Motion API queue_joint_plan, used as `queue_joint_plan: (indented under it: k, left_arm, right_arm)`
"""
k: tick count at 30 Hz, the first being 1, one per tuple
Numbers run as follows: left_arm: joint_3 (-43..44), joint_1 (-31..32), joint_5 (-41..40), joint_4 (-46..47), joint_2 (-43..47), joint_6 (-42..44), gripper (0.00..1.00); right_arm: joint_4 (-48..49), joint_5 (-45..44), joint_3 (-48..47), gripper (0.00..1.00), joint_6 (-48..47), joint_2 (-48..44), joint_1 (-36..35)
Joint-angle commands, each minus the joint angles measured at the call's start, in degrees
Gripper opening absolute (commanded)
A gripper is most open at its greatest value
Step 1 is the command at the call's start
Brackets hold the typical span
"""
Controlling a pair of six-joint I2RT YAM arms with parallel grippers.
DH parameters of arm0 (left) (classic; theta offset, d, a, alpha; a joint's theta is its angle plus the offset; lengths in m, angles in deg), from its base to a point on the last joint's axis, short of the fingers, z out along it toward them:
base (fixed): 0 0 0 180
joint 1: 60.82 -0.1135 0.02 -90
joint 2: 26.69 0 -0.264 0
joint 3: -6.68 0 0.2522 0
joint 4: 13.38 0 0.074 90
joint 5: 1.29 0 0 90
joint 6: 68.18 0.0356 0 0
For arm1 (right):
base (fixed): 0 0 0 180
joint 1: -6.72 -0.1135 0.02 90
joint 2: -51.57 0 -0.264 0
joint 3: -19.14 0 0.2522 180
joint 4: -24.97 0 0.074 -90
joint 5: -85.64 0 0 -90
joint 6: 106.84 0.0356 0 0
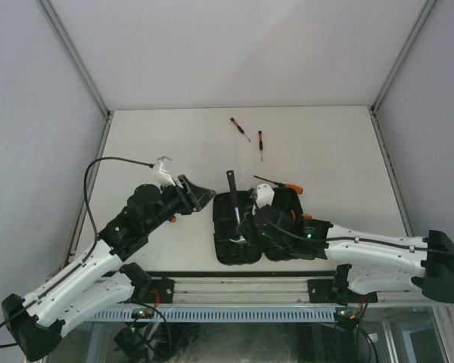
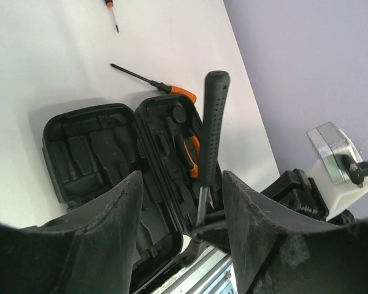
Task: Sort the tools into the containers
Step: Place the hammer in the storage box.
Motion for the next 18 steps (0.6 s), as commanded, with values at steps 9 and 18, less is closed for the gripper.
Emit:
queue_joint_plan:
  k: [9, 18]
  left_arm:
    - [-1.18, -0.28, -3.30, 2.13, -0.10, 6.15, 0.59]
    - [-4.95, -0.28, -2.97, 3.45, -2.87, 7.80, 0.61]
  right_arm:
    - [-12.39, 0.93, 8.33, 0.00, 4.10, -17.06, 9.33]
    - [-15.61, 11.85, 11.28, 0.00, 0.40, -20.13, 18.42]
